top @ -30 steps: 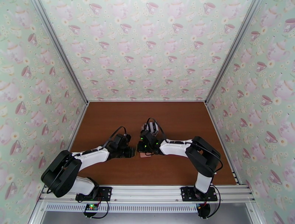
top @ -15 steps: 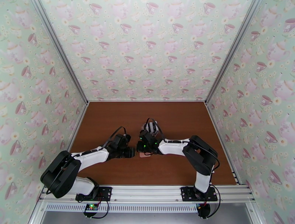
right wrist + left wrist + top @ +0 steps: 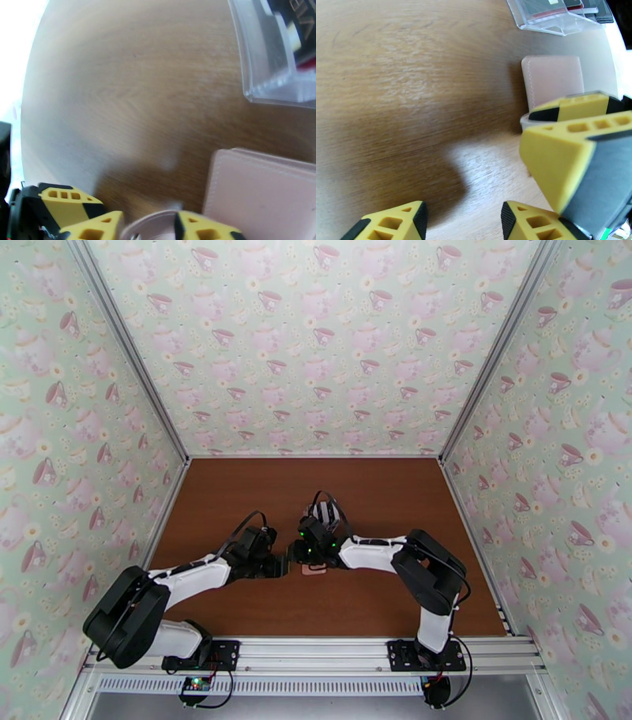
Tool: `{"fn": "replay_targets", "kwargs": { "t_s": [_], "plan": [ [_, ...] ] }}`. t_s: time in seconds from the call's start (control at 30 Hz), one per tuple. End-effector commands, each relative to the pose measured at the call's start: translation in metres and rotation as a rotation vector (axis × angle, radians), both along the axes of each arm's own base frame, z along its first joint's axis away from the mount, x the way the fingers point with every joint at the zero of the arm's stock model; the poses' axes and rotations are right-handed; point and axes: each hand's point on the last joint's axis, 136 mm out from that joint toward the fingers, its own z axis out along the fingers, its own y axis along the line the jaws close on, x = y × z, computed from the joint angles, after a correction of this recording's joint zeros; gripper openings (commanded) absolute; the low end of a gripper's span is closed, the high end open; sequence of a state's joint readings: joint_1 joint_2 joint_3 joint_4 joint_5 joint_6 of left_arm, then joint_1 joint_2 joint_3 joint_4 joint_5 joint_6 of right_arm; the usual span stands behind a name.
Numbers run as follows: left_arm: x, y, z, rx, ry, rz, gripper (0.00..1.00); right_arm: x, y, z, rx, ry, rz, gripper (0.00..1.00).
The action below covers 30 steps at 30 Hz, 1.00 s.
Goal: Put the credit cards into the card holder
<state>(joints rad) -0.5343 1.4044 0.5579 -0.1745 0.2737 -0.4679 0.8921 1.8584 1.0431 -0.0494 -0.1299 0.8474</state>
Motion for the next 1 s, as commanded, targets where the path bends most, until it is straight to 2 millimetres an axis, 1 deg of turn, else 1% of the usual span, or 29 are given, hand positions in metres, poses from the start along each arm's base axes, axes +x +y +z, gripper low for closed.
{"fn": "replay_targets", "kwargs": {
  "t_s": [0.0,0.17,0.27,0.33,0.4,0.43,0.63,0.73,0.9,0.97],
  "plan": [
    [0.000,0.000,0.003,-0.002,-0.010,-0.001,0.58,-0.007,0.011,0.019,0.048,0.001,0.041,0.55],
    [0.001,0.001,0.007,-0.002,-0.016,-0.001,0.62,-0.009,0.013,0.030,0.069,-0.006,0.049,0.65],
    [0.003,0.001,0.008,-0.002,-0.020,0.002,0.65,-0.010,0.015,0.038,0.083,-0.016,0.056,0.76],
    [0.002,0.001,0.008,-0.002,-0.019,0.002,0.69,-0.011,0.015,0.045,0.088,-0.025,0.060,0.85],
    [0.003,0.001,0.010,-0.003,-0.022,0.003,0.72,-0.012,0.016,0.051,0.096,-0.032,0.064,0.88],
    [0.003,0.001,0.010,-0.004,-0.020,0.002,0.72,-0.012,0.017,0.054,0.099,-0.036,0.065,0.92],
    [0.005,0.001,0.014,-0.005,-0.028,0.004,0.75,-0.012,0.016,0.068,0.108,-0.054,0.066,0.94],
    [0.004,0.001,0.014,-0.005,-0.028,0.004,0.78,-0.013,0.014,0.075,0.115,-0.064,0.065,0.94],
    [0.006,0.001,0.018,-0.005,-0.035,0.003,0.91,-0.014,0.010,0.091,0.125,-0.087,0.061,0.95],
    [0.006,0.001,0.020,-0.006,-0.037,0.003,0.93,-0.014,0.007,0.095,0.123,-0.097,0.060,0.94]
  ]
}}
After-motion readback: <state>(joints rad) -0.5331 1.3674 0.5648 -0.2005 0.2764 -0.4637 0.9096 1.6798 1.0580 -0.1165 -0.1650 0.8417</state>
